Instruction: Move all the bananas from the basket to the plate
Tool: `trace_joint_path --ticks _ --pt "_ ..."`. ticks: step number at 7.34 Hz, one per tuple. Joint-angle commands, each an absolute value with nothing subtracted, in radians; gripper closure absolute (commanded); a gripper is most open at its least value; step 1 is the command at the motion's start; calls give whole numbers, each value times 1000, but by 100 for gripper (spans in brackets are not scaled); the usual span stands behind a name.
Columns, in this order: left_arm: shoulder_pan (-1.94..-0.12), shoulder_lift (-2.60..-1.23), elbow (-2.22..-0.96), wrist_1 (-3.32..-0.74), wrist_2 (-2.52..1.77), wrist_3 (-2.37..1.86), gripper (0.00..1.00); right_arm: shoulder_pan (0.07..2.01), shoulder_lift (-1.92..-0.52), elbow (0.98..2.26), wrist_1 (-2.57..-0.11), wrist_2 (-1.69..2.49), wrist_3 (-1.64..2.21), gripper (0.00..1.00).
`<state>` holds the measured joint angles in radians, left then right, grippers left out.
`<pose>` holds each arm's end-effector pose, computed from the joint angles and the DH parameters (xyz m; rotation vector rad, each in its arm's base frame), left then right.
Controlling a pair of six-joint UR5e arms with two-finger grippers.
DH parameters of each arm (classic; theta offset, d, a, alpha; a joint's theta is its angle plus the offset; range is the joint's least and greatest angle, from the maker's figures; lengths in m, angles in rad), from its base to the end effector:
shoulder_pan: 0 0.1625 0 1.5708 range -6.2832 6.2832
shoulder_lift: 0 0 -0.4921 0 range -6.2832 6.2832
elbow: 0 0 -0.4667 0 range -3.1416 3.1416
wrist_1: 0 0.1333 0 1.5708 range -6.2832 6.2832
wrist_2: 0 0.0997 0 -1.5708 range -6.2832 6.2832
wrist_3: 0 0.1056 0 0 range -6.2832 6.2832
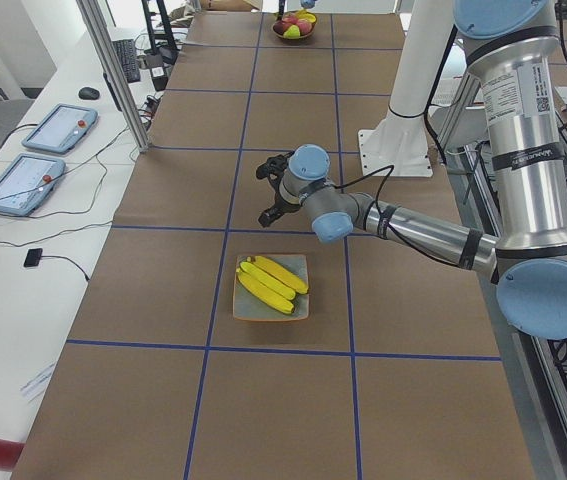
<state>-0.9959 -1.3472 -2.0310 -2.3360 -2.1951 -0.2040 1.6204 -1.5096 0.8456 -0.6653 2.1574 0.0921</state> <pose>0.1958 -0.4338 0.4951 0.6892 0.9090 0.6427 0.1003 -0.5111 1.0028 0.2221 -0.5885 0.0662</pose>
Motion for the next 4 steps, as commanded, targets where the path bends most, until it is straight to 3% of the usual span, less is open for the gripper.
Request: trace_joint_path --ticks 1,2,3,4 --pt "-996 -1351 -2029 -2335 -2195 -204 0 1620 -1517 848 -660 2155 92 59" --pt "-997 -1351 -2029 -2335 -2195 -204 0 1620 -1517 856 -660 2152 91 87" --pt "-997 -1350 -2029 -2336 -2194 -206 0 1620 -1516 859 -660 2151 89 100" --pt "-997 -1350 -2029 -2335 -2194 -204 0 1620 -1517 876 -660 2149 84 100"
